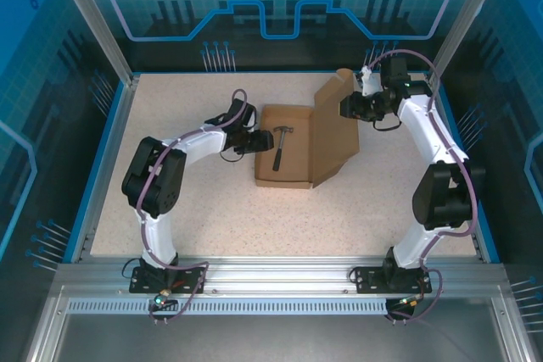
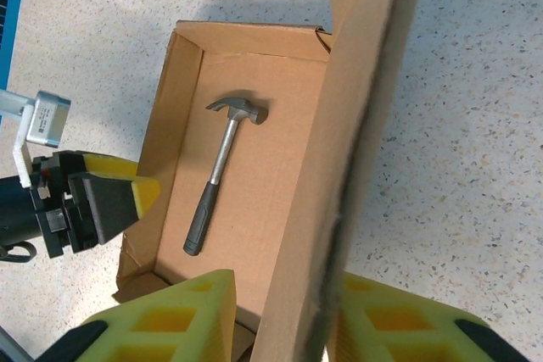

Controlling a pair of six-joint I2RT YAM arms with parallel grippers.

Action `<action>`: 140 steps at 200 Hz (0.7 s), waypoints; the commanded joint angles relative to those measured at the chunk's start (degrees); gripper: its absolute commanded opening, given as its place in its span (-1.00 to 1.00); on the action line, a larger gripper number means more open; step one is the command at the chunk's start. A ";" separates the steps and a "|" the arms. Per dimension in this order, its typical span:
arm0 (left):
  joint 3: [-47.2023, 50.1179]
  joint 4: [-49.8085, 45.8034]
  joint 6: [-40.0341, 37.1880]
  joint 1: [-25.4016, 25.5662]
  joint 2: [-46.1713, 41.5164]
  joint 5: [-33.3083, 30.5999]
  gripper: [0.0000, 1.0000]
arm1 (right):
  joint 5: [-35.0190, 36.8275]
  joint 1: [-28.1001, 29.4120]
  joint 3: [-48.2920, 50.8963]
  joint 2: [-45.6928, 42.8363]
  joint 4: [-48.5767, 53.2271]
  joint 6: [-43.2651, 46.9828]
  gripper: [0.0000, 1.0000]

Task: Fold the paper box

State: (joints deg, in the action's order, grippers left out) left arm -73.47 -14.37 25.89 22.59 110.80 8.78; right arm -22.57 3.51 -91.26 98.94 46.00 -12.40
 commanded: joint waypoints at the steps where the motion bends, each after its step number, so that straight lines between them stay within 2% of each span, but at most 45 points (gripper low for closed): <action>1: 1.86 4.79 3.87 0.35 0.04 6.79 0.33 | 0.43 1.31 -2.06 -0.52 0.94 0.36 -0.40; 55: 4.18 9.02 7.14 2.56 -0.74 10.89 0.33 | 1.95 2.27 -6.55 1.83 3.31 1.58 -0.49; 140: 7.69 13.55 11.72 8.48 -3.15 10.39 0.35 | 5.07 5.38 -12.92 5.10 9.89 10.45 -0.60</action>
State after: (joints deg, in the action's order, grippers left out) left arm -67.20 -3.53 35.22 29.56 110.63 17.87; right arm -18.37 7.20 -100.77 102.54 51.33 -6.96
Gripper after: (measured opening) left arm 0.675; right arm 0.209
